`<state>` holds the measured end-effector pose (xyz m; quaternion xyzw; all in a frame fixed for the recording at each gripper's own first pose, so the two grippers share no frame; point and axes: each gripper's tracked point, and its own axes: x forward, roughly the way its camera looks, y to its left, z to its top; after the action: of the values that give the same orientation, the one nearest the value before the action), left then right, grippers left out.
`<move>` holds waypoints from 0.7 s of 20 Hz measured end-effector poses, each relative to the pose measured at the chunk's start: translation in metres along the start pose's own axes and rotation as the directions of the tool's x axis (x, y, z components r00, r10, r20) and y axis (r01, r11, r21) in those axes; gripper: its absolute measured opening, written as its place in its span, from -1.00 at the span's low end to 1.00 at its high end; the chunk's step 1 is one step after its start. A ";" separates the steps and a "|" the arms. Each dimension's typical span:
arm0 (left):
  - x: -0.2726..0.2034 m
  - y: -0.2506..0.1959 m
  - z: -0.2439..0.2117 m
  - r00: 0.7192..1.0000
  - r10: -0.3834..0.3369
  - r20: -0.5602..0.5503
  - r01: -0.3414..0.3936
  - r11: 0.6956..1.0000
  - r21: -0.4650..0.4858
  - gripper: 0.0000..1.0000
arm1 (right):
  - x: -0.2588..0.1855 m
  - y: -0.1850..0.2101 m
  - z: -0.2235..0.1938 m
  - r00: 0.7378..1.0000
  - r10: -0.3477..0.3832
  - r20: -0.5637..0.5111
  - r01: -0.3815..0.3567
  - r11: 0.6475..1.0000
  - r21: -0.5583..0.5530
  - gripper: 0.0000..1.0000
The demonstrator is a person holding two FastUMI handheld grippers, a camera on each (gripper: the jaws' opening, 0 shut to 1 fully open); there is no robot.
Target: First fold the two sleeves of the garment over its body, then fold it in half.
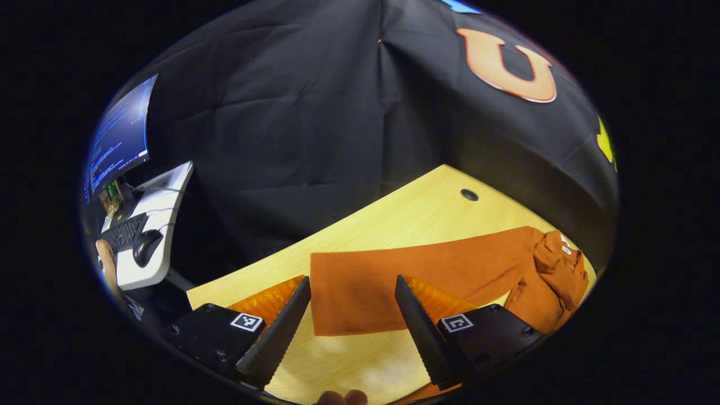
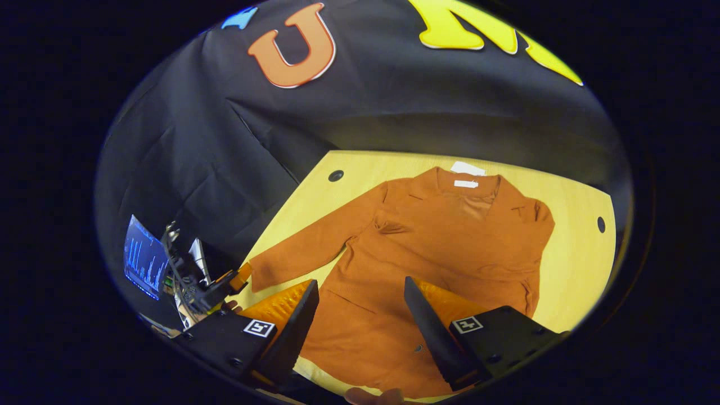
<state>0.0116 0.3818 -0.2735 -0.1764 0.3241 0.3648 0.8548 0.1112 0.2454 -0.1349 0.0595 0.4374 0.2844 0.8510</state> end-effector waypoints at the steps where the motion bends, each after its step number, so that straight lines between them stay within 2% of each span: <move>1: 0.006 0.005 -0.003 0.999 0.021 -0.033 -0.021 1.000 -0.007 0.98 | -0.011 -0.003 -0.001 1.000 -0.005 0.026 0.005 1.000 -0.009 0.96; 2: 0.014 0.007 -0.006 0.997 0.033 -0.068 -0.033 0.999 -0.007 0.98 | -0.020 -0.008 -0.004 0.999 -0.008 0.045 0.009 1.000 -0.021 0.87; 6: 0.034 0.009 -0.020 0.973 0.036 -0.227 -0.044 0.999 -0.027 0.98 | -0.050 -0.025 -0.025 0.995 -0.020 0.095 0.023 0.999 -0.032 0.87; 8: 0.041 0.013 -0.026 0.957 0.031 -0.287 -0.044 0.998 -0.039 0.97 | -0.063 -0.035 -0.033 0.994 -0.034 0.105 0.035 0.999 -0.006 0.95; 12: 0.049 0.021 -0.028 0.931 0.052 -0.362 -0.081 0.995 -0.066 0.96 | -0.081 -0.058 -0.049 0.992 -0.061 0.111 0.054 0.996 0.065 0.95; 14: 0.052 0.021 -0.027 0.904 0.052 -0.424 -0.078 0.996 -0.044 0.93 | -0.087 -0.070 -0.054 0.991 -0.080 0.109 0.070 0.993 0.090 0.95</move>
<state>0.0115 0.4076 -0.3299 -0.2660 0.4959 0.3558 0.7462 0.0598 0.1323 -0.1303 0.0954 0.4027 0.2294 0.8809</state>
